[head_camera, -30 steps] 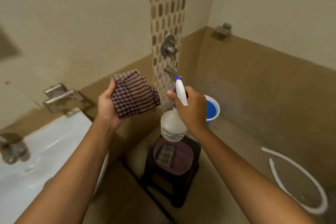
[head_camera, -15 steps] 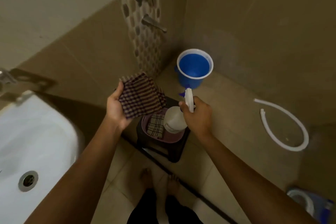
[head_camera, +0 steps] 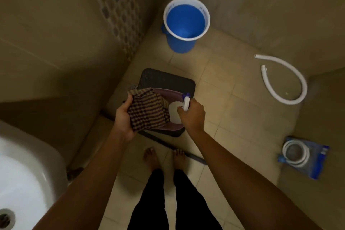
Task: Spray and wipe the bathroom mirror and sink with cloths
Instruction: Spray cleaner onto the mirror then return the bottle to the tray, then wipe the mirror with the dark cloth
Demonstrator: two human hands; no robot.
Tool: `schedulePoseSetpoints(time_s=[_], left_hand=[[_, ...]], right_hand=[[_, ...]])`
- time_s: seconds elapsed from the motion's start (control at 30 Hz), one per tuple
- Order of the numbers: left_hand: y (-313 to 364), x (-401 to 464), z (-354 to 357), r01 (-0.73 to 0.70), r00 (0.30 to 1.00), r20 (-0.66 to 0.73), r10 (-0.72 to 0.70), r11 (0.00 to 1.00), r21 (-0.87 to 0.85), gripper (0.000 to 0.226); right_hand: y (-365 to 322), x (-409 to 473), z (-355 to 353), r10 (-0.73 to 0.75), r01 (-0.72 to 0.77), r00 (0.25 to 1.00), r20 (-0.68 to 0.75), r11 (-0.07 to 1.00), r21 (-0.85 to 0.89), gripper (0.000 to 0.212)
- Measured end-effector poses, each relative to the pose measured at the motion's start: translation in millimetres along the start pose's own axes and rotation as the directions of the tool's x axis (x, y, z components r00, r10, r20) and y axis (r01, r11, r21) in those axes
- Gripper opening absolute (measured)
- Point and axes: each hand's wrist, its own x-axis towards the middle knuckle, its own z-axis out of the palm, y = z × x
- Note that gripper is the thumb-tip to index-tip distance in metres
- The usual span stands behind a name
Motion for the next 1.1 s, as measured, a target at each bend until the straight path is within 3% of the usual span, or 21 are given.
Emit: schedulePoseSetpoints(time_s=[0.33, 0.63, 0.73, 0.9, 0.97, 1.03, 1.1], left_hand=[[-23, 42, -25, 0.105, 0.993, -0.069, -0.100, 0.992, 0.075, 0.049], [-13, 39, -20, 0.087, 0.996, 0.014, -0.088, 0.994, 0.061, 0.055], [-2, 30, -15, 0.074, 0.997, 0.012, -0.074, 0.997, 0.025, 0.056], [22, -5, 14, -0.020, 0.995, 0.099, 0.021, 1.000, -0.019, 0.063], [34, -26, 27, -0.064, 0.990, 0.121, 0.070, 0.997, -0.052, 0.060], [48, -51, 36, -0.124, 0.986, 0.097, 0.132, 0.988, -0.089, 0.055], [61, -81, 45, -0.183, 0.975, 0.112, 0.195, 0.977, -0.108, 0.056]], right_hand=[[-9, 14, 42, 0.194, -0.194, 0.981, -0.004, 0.981, 0.002, 0.037], [-1, 6, 37, 0.157, -0.157, 0.988, -0.001, 0.988, -0.001, 0.046], [1, -5, 19, 0.064, -0.056, 0.991, -0.118, 0.996, 0.072, 0.044], [-30, -23, -19, -0.231, 0.285, 0.936, -0.265, 0.941, 0.184, 0.031], [-54, -29, -34, -0.278, 0.336, 0.936, -0.217, 0.891, 0.307, 0.033], [-80, -34, -48, -0.227, 0.241, 0.970, -0.090, 0.833, 0.497, 0.036], [-106, -43, -64, -0.258, 0.084, 0.955, 0.147, 0.710, 0.700, 0.045]])
